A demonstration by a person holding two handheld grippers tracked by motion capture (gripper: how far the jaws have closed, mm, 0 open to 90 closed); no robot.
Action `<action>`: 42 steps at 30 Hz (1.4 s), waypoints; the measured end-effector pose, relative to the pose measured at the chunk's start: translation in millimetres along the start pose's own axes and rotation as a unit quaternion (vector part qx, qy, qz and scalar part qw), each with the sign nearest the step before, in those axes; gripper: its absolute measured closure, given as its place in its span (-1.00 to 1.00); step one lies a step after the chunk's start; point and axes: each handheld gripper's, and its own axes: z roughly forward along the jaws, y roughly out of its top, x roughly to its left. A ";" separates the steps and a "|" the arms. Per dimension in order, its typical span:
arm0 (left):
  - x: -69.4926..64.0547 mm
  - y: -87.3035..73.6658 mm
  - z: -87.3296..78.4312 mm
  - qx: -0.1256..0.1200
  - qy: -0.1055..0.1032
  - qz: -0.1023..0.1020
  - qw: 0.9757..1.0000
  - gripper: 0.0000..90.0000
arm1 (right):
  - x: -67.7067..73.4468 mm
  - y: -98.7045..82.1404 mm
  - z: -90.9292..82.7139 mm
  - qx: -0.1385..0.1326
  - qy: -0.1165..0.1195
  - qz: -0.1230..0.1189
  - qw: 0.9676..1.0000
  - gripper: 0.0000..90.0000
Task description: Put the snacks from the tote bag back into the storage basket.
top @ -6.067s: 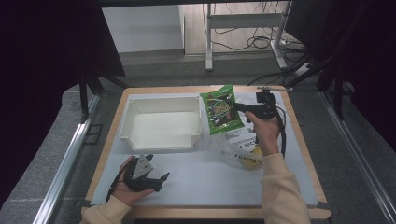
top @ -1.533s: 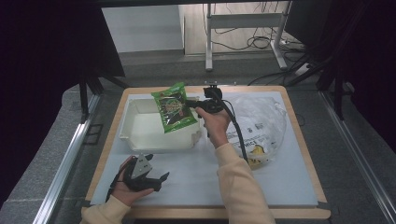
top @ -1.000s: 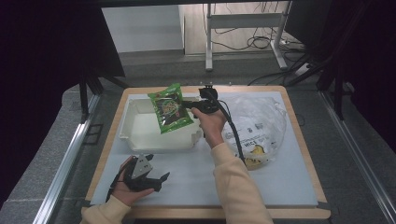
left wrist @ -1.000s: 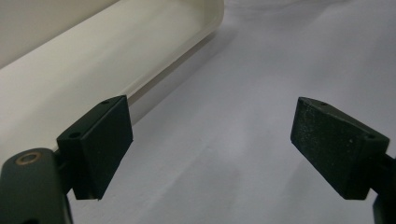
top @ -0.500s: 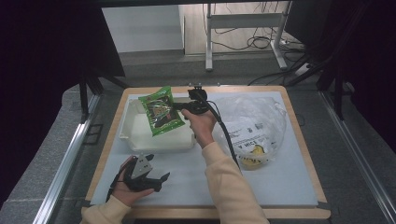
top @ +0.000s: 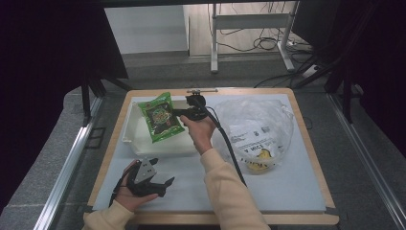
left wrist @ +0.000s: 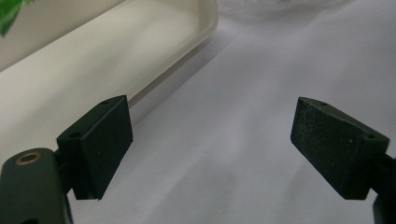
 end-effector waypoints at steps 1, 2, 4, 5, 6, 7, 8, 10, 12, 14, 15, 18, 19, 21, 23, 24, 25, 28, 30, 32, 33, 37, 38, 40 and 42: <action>0.0 0.0 0.0 0.000 0.000 0.000 1.000 -0.72 | 0.0 0.0 0.0 0.000 0.000 0.000 1.000 1.00; 0.1 0.0 -0.2 0.000 0.000 0.000 1.000 -0.72 | 0.5 -1.0 2.2 -0.001 -0.001 0.001 1.000 1.00; 1.1 0.0 -1.1 0.002 0.000 0.001 1.000 -0.72 | 0.7 -3.0 6.7 0.001 -0.001 0.004 1.000 1.00; 1.4 0.0 -1.3 0.000 0.000 0.000 1.000 -0.72 | 0.6 -3.9 9.0 0.000 -0.002 0.005 1.000 1.00; 1.6 -0.1 -1.4 -0.001 -0.001 -0.002 1.000 -0.72 | 1.3 -5.0 13.3 0.002 -0.003 0.008 1.000 1.00; 1.5 -0.5 -0.9 -0.005 -0.002 -0.007 1.000 -0.72 | 1.5 -5.4 15.3 0.001 -0.005 0.010 1.000 1.00; 1.5 -0.5 -0.9 -0.005 -0.002 -0.007 1.000 -0.72 | 1.5 -5.4 15.3 0.001 -0.005 0.010 1.000 1.00; 2.0 -0.7 -1.3 -0.005 -0.002 -0.006 1.000 -0.72 | 2.3 -6.2 19.1 -0.001 -0.006 0.010 1.000 1.00; 2.3 -1.0 -1.7 -0.007 -0.003 -0.008 1.000 -0.72 | 2.9 -6.8 21.9 -0.002 -0.008 0.010 1.000 1.00; 2.4 -1.3 -1.9 -0.007 -0.003 -0.009 1.000 -0.72 | 2.1 -7.4 24.0 -0.004 -0.010 0.014 1.000 1.00; 2.4 -1.3 -1.9 -0.007 -0.003 -0.009 1.000 -0.72 | 1.2 -7.8 25.2 -0.005 -0.012 0.016 1.000 1.00; 2.5 -1.2 -2.4 -0.004 -0.004 -0.004 1.000 -0.72 | 0.7 -8.5 27.3 -0.006 -0.014 0.019 1.000 1.00; 2.4 -1.2 -2.5 -0.004 -0.004 -0.003 1.000 -0.72 | 0.7 -8.7 27.8 -0.008 -0.016 0.020 1.000 1.00; 1.8 -1.3 -2.4 -0.007 -0.005 -0.006 1.000 -0.72 | 1.2 -9.8 30.0 -0.009 -0.020 0.021 1.000 1.00; 2.1 -1.4 -3.1 -0.004 -0.004 -0.001 1.000 -0.72 | 1.4 -10.5 31.4 -0.010 -0.020 0.024 0.999 1.00; 2.0 -1.4 -3.1 -0.005 -0.005 -0.002 1.000 -0.72 | 1.4 -10.5 31.4 -0.010 -0.020 0.024 0.999 1.00; 2.0 -1.5 -3.2 -0.005 -0.005 -0.002 1.000 -0.72 | 1.8 -10.9 32.5 -0.011 -0.022 0.024 0.999 1.00; 2.0 -1.6 -3.6 -0.005 -0.005 -0.001 1.000 -0.72 | 3.4 -12.6 36.2 -0.011 -0.024 0.027 0.999 1.00; 1.9 -1.8 -3.5 -0.005 -0.006 -0.001 1.000 -0.72 | 5.3 -14.9 40.6 -0.008 -0.026 0.026 0.999 1.00; 1.7 -1.9 -3.4 -0.005 -0.006 -0.001 1.000 -0.72 | 5.7 -15.8 42.5 -0.007 -0.028 0.027 0.999 1.00; 1.1 -2.0 -2.8 -0.008 -0.008 -0.005 1.000 -0.72 | 6.4 -17.4 45.8 -0.007 -0.028 0.031 0.999 1.00; 1.1 -2.1 -2.8 -0.008 -0.008 -0.005 1.000 -0.72 | 8.3 -19.8 50.6 -0.003 -0.030 0.030 0.999 1.00; 1.1 -2.1 -2.9 -0.009 -0.009 -0.005 1.000 -0.72 | 9.9 -21.1 53.4 -0.003 -0.032 0.031 0.999 1.00; 1.1 -2.2 -2.9 -0.009 -0.009 -0.005 1.000 -0.72 | 11.2 -22.4 56.0 -0.002 -0.032 0.034 0.999 1.00; 1.1 -2.2 -3.0 -0.008 -0.009 -0.004 1.000 -0.72 | 12.0 -23.0 57.4 -0.002 -0.034 0.035 0.999 1.00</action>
